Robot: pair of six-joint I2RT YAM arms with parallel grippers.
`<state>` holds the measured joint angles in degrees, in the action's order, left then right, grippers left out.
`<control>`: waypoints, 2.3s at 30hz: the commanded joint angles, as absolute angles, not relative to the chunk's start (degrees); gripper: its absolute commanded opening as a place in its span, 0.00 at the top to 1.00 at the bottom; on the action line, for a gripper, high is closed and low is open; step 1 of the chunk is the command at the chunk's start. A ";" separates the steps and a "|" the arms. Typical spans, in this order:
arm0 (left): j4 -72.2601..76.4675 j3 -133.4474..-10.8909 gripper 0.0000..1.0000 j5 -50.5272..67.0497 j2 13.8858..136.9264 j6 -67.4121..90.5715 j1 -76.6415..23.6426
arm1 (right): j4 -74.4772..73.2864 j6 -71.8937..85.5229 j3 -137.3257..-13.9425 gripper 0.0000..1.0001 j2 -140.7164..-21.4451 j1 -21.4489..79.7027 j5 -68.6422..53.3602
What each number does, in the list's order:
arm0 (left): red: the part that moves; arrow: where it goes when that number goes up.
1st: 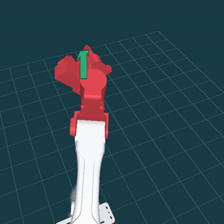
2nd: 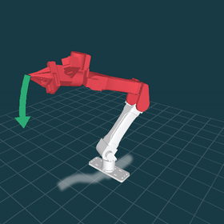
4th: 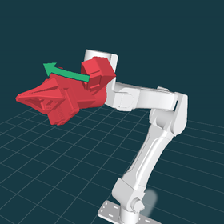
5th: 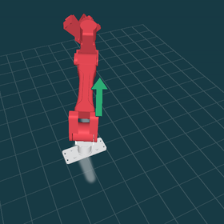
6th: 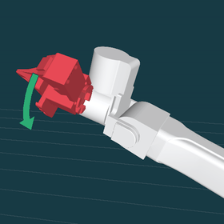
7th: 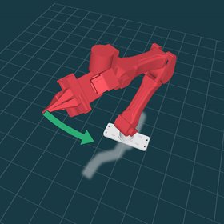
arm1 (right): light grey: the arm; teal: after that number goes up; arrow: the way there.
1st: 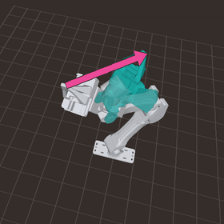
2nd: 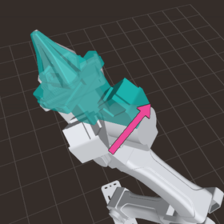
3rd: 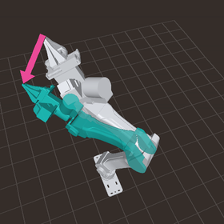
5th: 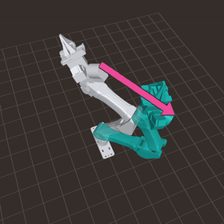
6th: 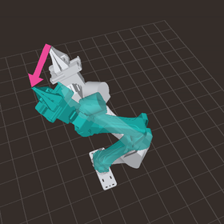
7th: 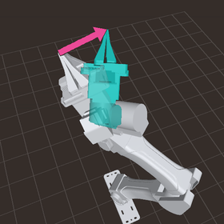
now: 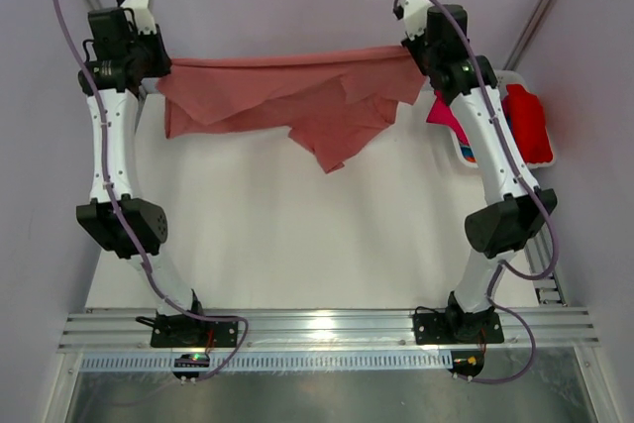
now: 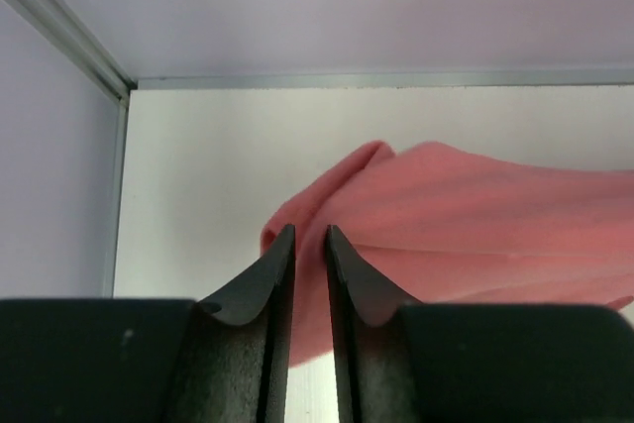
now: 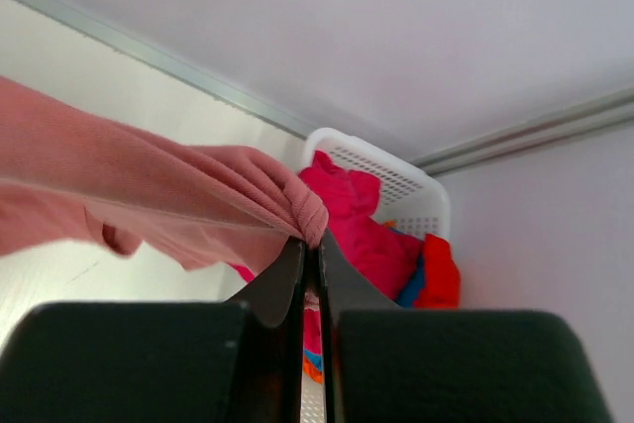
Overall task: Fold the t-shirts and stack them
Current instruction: Flatten the tshirt out
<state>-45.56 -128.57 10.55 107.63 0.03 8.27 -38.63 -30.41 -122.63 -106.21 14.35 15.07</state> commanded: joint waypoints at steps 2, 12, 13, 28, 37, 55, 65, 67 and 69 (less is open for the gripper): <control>-42.63 -125.60 0.82 5.88 101.70 -0.44 10.11 | -35.69 -33.22 -123.13 0.97 -97.05 12.30 24.34; -39.81 -120.32 1.00 12.91 99.31 2.11 10.11 | -35.33 -34.01 -118.14 0.97 -91.59 12.30 26.81; -39.90 -120.06 1.00 13.44 99.58 2.37 10.19 | -35.94 -34.01 -117.86 0.97 -91.32 12.30 26.72; -64.93 -112.15 0.01 49.42 114.87 -14.30 1.26 | -38.76 -32.18 -122.33 0.97 -94.56 13.27 23.73; -64.34 -113.03 0.01 47.72 123.04 -15.48 -13.16 | -38.24 -29.88 -135.97 0.97 -105.73 20.03 20.65; -43.51 -118.11 0.01 28.92 133.42 -8.96 -38.49 | -35.68 -26.72 -138.96 0.97 -109.95 26.19 19.95; -30.97 -120.67 0.01 22.25 135.96 -2.56 -46.13 | -36.04 -27.59 -137.64 0.97 -108.90 26.28 20.04; -30.06 -122.68 0.01 21.80 138.07 -2.46 -47.19 | -35.51 -28.12 -137.81 0.97 -108.98 26.28 20.56; -30.84 -126.90 0.01 21.53 140.70 -2.72 -48.69 | -35.16 -28.65 -137.46 0.97 -108.99 26.37 21.00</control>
